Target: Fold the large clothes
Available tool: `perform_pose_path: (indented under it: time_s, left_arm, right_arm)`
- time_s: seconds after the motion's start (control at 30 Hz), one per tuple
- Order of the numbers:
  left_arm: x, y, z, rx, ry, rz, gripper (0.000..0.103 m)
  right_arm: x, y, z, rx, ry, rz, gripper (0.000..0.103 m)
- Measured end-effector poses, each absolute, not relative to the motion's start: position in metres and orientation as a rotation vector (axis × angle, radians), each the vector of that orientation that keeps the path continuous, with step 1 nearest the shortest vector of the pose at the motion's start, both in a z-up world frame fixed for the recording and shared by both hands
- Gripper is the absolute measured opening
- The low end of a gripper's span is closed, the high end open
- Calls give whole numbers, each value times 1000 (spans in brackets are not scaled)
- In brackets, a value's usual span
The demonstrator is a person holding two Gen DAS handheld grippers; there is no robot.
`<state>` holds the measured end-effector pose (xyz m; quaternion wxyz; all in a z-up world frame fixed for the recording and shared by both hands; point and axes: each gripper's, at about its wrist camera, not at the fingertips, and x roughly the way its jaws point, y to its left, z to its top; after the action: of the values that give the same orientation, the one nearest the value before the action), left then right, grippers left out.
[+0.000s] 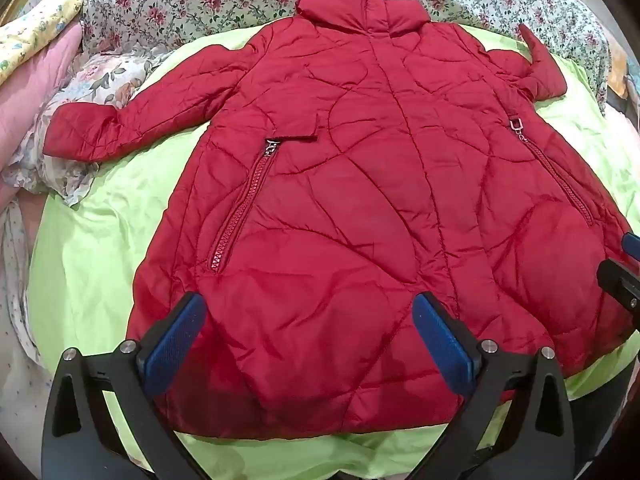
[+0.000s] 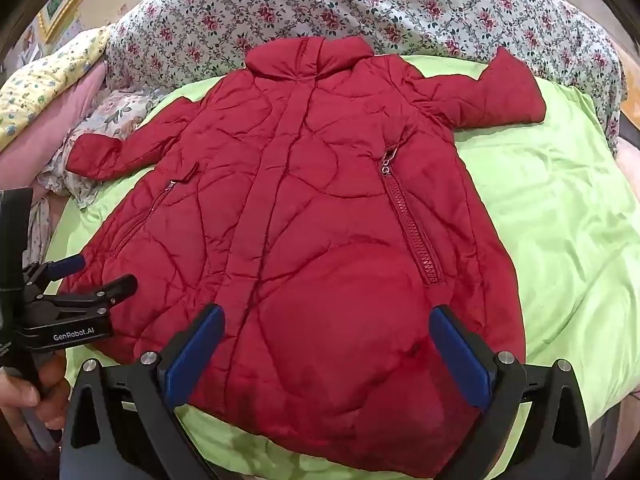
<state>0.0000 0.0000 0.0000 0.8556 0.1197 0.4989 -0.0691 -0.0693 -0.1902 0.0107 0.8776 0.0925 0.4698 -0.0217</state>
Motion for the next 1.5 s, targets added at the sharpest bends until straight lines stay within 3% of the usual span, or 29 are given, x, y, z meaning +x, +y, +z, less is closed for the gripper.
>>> perform_pose_path:
  time_s: [1.5]
  left_arm:
    - [28, 2, -11, 205, 1071, -172, 103]
  right_arm:
    - [-45, -218, 10, 252, 974, -60, 102]
